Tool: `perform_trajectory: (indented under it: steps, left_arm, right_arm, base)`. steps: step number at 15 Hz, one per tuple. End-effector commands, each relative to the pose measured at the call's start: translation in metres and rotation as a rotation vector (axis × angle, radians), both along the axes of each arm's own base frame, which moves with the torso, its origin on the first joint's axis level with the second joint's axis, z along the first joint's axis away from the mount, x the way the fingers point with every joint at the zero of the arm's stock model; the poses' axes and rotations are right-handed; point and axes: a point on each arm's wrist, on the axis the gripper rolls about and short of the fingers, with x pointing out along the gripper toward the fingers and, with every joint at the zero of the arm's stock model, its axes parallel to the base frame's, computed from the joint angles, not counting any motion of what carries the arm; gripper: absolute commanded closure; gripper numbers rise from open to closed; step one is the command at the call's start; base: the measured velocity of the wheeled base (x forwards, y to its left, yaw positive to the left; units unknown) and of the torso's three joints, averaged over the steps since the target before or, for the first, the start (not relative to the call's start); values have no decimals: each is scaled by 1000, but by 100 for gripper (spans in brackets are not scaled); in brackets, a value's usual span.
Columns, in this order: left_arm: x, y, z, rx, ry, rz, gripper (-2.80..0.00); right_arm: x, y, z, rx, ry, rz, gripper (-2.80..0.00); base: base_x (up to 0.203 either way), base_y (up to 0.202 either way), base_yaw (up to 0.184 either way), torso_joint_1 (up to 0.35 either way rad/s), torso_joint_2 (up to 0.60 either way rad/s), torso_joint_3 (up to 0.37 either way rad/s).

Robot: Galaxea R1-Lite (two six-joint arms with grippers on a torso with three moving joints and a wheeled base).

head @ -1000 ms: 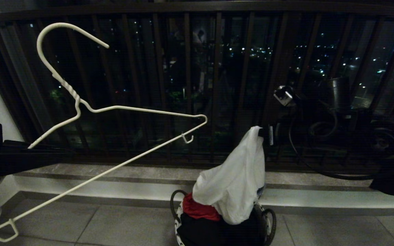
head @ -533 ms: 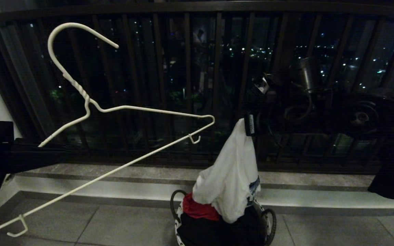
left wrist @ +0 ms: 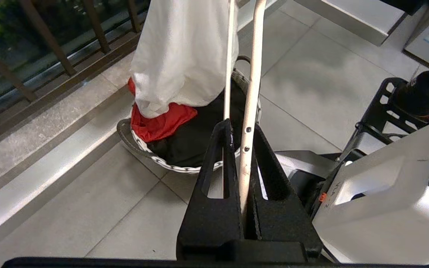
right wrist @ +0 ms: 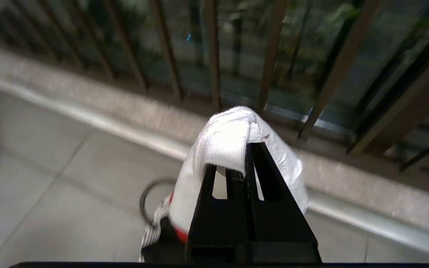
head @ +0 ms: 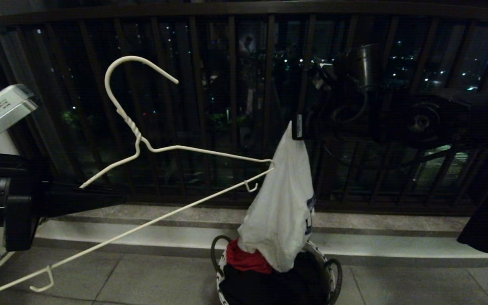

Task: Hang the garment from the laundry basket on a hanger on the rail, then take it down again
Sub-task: Hang the clothes on the clothes rack

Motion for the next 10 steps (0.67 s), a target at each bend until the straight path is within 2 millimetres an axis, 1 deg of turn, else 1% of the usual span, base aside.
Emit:
perform_trajectory:
  steps: [1,3,5,7,10]
  left_arm:
    - [0,0,-1,4,3,7,0]
    - [-2,0,2,8,-4,24,0]
    - [-4,0,4,-10,-20,34,0]
    - [-11,-1,7,-25,-31,30,0]
    - [-15,-13,2,-24,-12,-53,0]
  right_arm:
    - [1,1,4,-18,1,-36,0]
    - [-4,2,10,-60,33,-83,0]
    - [-13,6,22,-91,52,-114,0]
    - [-24,15,35,-100,32,-129,0]
    - [-29,23,43,-74,-14,-129,0]
  base:
    - [0,0,0,0,0,0]
    - [0,0,0,0,0,0]
    - [0,0,0,0,0,0]
    - [0,0,0,0,0,0]
    - [0,0,0,0,0,0]
